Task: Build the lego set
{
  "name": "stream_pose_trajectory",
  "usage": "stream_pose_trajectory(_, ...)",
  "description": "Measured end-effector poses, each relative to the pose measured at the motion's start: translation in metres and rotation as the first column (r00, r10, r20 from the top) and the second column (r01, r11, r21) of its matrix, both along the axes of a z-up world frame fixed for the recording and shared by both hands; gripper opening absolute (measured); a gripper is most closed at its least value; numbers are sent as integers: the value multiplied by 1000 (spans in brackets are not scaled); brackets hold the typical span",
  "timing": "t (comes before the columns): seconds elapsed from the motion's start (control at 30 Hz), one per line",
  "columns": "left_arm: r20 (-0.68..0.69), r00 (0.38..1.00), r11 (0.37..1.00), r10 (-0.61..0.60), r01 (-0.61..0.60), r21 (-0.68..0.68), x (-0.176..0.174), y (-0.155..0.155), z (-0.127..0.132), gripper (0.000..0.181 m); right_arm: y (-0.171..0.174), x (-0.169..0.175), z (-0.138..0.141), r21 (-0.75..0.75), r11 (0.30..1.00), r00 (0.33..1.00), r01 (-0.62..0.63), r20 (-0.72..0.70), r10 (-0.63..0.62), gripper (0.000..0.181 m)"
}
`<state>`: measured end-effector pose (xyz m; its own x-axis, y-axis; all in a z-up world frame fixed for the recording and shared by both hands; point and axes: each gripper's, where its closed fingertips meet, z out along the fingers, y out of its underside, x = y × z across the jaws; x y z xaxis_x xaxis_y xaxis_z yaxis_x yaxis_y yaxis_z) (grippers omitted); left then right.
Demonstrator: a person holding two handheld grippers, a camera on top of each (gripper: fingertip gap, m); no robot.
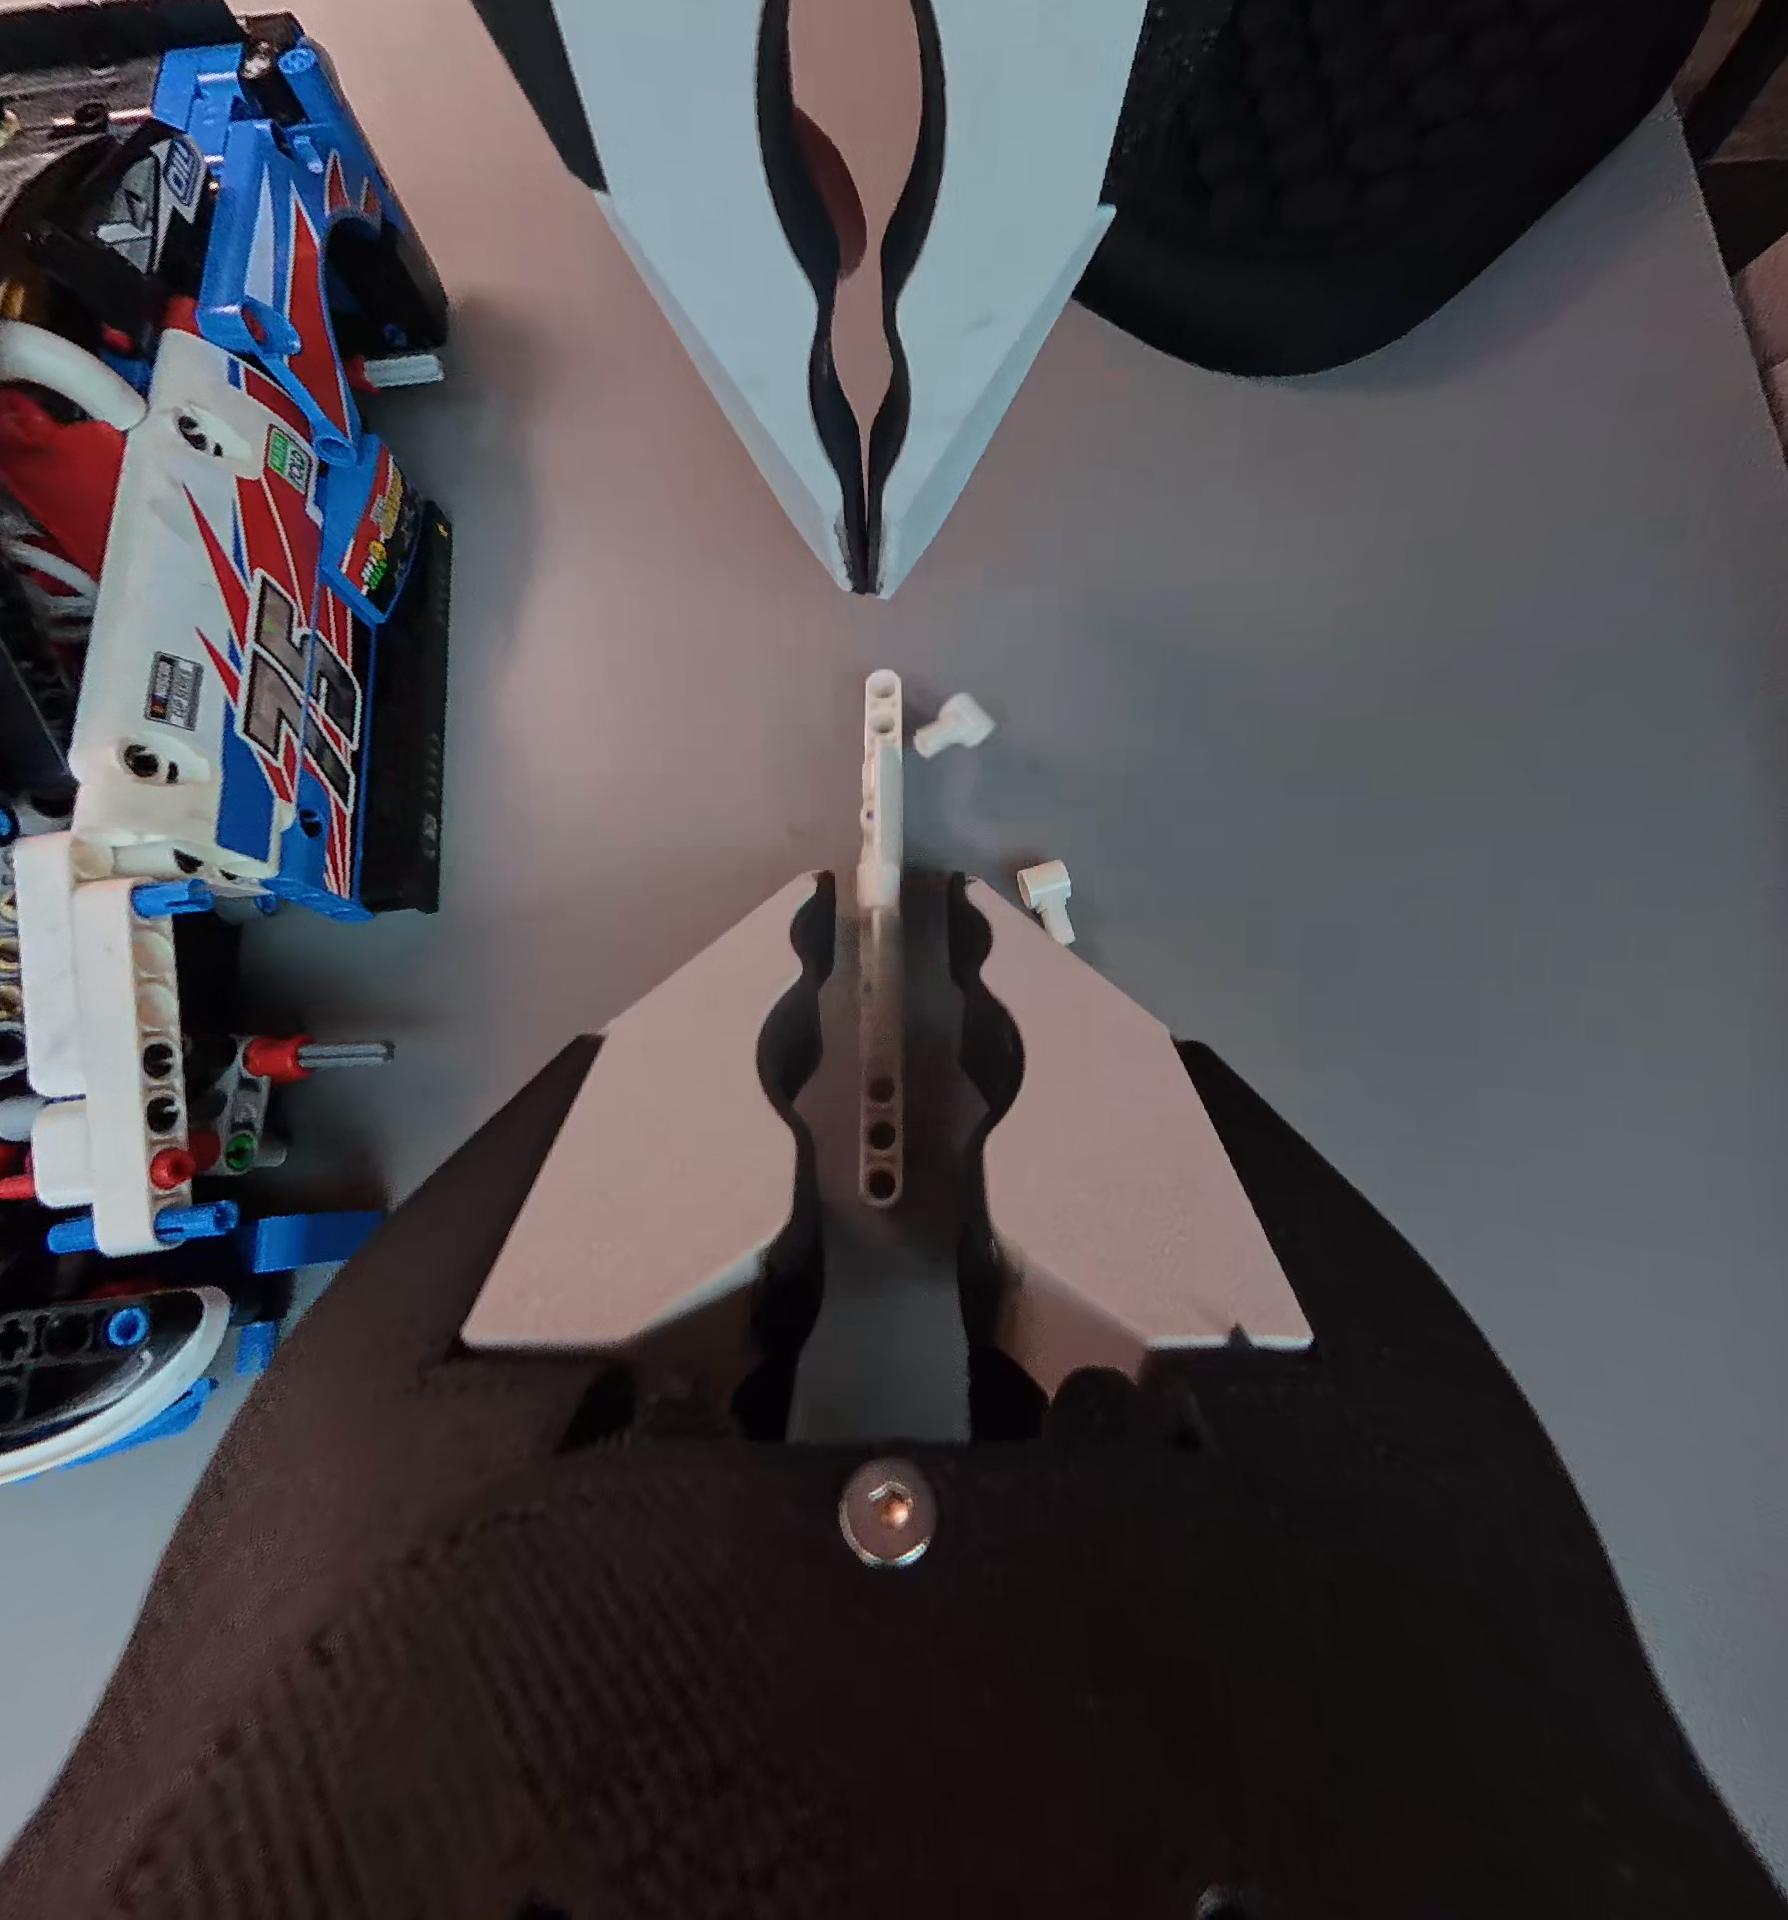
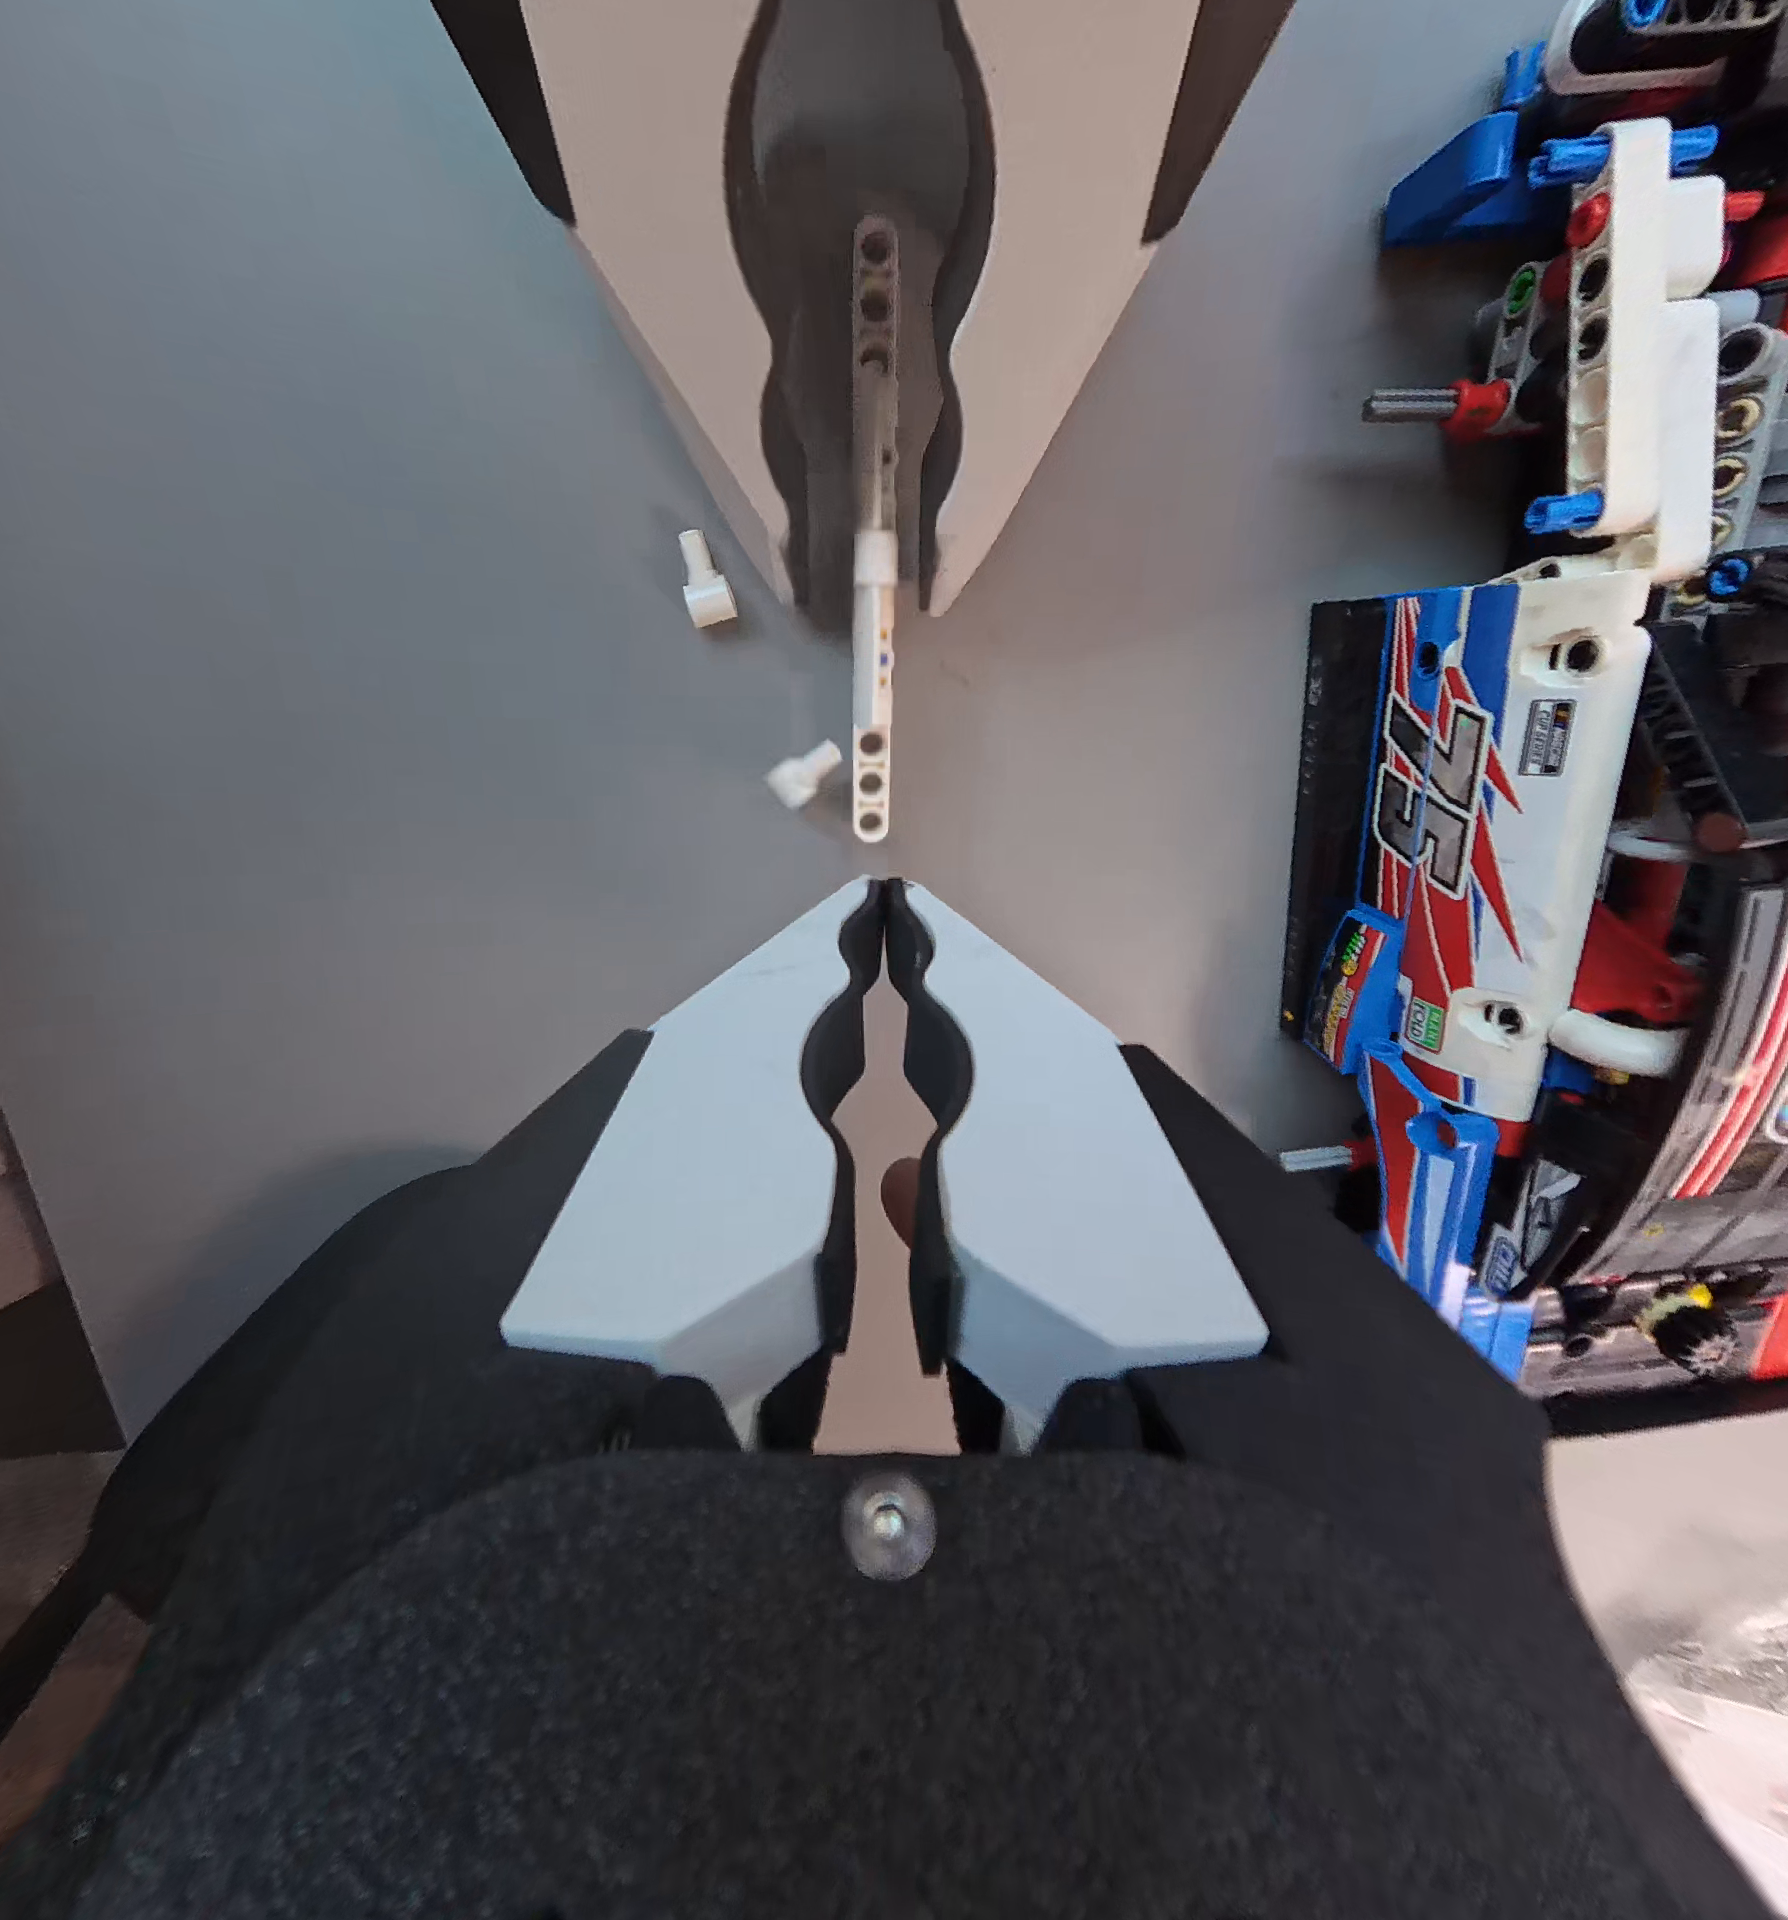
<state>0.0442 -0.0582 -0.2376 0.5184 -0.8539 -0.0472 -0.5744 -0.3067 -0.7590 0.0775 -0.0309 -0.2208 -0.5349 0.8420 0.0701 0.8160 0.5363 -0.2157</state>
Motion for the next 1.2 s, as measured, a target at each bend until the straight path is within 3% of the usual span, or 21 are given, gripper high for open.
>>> stream_pose_trajectory(0.1, 47, 999, 999, 2, -4, 36, 5, 0, 13, 22, -1, 4, 6, -46, 998, 998, 34, -54, -36, 0)
stream_pose_trajectory(0.2, -4, 1000, 999, -10, 10, 51, 5, 0, 11, 24, -5, 1, 10, -96, 994, 982, 50, -176, -66, 0)
stream_pose_trajectory(0.3, -22, 1000, 996, -17, 19, 82, 1, -4, 18, 22, -32, 5, 13, -231, 971, 956, 65, -265, -128, 6)
stream_pose_trajectory(0.4, -37, 999, 994, -3, 7, 110, -7, -8, 26, 18, -50, 8, 7, -268, 961, 922, 67, -353, -163, 12)
stream_pose_trajectory(0.6, -27, 1000, 996, 7, -4, 84, -13, -13, 29, 13, -58, -6, -15, -302, 937, 911, 175, -310, -270, 23)
stream_pose_trajectory(0.7, 22, 999, 998, -40, 39, 56, -5, -26, 31, 12, -58, -9, -20, -236, 960, 923, 154, -312, -225, 6)
stream_pose_trajectory(0.8, 106, 991, 996, -84, 84, 5, 10, -38, 32, 15, -66, -12, -2, -262, 963, 909, 62, -384, -163, 5)
stream_pose_trajectory(0.97, 267, 961, 990, -76, 106, -98, 23, -44, 43, 17, -65, -16, 30, -51, 996, 831, -77, -555, 35, 4)
stream_pose_trajectory(1.2, 431, 902, 973, -33, 128, -192, 24, -47, 59, 3, -70, -20, 52, 185, 966, 739, -180, -623, 257, 5)
